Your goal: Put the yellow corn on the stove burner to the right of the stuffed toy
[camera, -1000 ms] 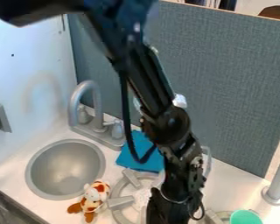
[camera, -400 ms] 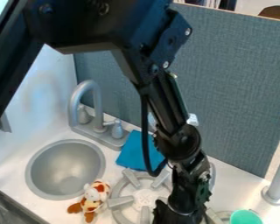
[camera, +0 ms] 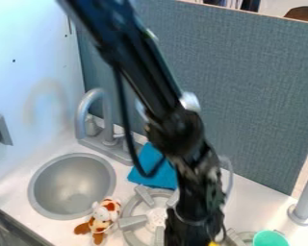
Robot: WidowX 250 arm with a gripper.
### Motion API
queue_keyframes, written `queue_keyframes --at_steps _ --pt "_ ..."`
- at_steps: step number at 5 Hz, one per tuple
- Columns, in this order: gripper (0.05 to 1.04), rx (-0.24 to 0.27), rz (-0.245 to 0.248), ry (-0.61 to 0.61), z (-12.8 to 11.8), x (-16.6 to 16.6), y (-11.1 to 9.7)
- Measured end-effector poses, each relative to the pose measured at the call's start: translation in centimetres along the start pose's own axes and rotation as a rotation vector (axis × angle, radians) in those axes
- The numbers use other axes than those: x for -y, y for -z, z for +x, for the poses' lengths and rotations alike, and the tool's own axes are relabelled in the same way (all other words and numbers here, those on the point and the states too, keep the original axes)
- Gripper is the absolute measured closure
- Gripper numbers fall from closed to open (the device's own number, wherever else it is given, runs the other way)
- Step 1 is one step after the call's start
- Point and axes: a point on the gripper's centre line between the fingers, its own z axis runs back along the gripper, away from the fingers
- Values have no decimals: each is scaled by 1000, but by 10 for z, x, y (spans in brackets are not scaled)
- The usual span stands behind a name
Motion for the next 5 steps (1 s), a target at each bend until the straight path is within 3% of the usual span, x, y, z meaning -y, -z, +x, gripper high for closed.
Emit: queue_keyframes --at_steps 1,2,3,5 --pt "418 36 -7 -56 -6 -19 -19" --pt "418 18 19 -109 -11 -40 -23" --pt "418 -1 38 -177 -10 -64 -23" --pt "418 -57 30 -296 -18 -98 -10"
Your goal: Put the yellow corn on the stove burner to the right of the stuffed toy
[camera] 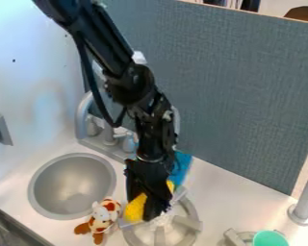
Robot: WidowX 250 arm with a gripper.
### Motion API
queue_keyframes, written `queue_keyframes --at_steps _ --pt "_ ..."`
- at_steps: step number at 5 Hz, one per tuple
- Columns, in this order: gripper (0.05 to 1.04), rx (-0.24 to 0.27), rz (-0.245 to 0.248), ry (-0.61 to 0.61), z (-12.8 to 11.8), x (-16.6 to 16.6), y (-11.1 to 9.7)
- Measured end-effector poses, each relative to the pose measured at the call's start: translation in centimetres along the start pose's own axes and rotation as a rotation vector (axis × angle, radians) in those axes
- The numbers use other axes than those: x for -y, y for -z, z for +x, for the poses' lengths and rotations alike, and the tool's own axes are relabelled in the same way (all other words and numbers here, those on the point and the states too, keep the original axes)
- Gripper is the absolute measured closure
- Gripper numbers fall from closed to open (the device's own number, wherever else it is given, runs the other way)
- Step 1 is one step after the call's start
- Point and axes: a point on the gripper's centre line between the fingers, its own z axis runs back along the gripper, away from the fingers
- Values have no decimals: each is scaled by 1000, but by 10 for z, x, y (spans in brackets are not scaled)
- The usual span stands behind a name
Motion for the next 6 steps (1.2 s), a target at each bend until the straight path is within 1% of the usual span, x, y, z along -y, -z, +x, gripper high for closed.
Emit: queue_keyframes --at_steps 1,3,4,5,6 --pt "418 -38 8 -19 1 -3 9" --pt "418 -40 1 -41 1 -1 19" --pt "347 -52 -20 -49 -1 2 26" --pt "91 -32 -46 -37 1 6 28" --pt "76 -17 -68 -36 -2 9 25"
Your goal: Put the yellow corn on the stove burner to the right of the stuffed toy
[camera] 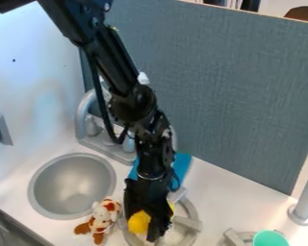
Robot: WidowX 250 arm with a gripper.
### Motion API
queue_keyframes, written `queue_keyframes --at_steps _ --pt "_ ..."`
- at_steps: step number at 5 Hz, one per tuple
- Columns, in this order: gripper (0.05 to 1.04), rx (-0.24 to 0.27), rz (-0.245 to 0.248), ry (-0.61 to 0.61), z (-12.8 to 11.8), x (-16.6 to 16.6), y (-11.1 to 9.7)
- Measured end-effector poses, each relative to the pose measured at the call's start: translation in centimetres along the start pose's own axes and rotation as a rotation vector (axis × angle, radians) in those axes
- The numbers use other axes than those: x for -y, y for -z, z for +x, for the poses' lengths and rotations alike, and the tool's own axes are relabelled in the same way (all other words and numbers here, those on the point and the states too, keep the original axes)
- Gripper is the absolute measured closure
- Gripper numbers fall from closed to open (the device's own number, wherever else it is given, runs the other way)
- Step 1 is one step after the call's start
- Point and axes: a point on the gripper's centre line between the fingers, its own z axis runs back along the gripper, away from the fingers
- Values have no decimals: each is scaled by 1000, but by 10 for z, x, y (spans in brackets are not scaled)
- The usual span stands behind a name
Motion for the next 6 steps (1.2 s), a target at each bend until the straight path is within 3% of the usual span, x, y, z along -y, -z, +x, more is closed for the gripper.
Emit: queue_keyframes --at_steps 2,3,5,6 --pt "83 143 14 17 -12 2 -54" --pt "83 204 22 84 -22 23 -81" --pt "83 205 -26 264 -16 81 -88" --pt "83 183 -20 317 -12 101 -85"
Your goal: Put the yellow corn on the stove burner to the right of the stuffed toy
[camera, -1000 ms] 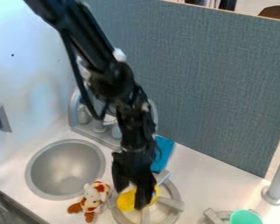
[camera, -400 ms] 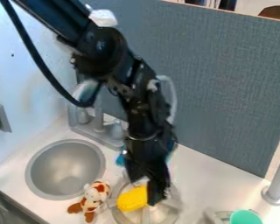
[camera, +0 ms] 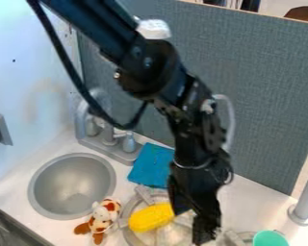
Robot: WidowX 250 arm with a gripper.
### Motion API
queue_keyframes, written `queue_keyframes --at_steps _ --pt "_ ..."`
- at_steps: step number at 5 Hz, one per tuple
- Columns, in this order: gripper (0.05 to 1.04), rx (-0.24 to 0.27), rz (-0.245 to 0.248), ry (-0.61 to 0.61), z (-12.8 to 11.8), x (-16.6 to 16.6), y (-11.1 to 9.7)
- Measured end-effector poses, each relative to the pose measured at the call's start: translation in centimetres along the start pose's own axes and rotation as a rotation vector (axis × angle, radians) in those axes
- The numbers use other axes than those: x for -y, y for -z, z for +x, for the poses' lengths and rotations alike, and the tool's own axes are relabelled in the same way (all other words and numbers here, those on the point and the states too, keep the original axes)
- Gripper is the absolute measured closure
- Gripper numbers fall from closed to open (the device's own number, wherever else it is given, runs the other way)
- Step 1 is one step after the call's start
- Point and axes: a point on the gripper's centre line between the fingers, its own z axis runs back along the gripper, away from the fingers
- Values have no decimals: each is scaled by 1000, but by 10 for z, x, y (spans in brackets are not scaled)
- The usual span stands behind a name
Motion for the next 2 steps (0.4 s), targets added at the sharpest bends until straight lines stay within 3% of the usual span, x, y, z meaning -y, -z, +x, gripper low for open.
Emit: queue_keyframes --at_steps 1,2 --pt "83 -37 36 29 8 9 9" --pt "83 -44 92 71 26 22 11"
